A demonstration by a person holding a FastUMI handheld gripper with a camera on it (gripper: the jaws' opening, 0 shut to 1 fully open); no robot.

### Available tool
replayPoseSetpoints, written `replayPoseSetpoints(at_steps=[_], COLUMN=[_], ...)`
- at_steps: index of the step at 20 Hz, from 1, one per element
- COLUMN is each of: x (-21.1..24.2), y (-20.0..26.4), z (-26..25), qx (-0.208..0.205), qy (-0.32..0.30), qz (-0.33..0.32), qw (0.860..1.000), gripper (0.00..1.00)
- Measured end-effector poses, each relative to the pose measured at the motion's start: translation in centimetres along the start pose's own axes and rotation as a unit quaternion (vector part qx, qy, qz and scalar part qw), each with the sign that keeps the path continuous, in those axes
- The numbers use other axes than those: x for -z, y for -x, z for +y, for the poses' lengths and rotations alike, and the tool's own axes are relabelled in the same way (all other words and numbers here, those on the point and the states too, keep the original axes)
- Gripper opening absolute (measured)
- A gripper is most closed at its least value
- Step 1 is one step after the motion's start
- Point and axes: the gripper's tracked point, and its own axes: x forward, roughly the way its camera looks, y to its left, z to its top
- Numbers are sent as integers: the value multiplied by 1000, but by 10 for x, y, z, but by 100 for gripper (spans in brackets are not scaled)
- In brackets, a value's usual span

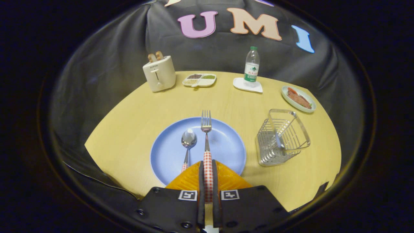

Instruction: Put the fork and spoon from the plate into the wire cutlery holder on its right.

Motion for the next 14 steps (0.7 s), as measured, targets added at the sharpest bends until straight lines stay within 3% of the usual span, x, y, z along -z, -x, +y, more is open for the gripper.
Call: replayPoseSetpoints(at_steps=[8,14], x=[-46,-32], y=[62,71], z=[-82,-140], qx=[42,56], qy=[-35,6], qz=[24,138], qw=[998,989], gripper=[13,12])
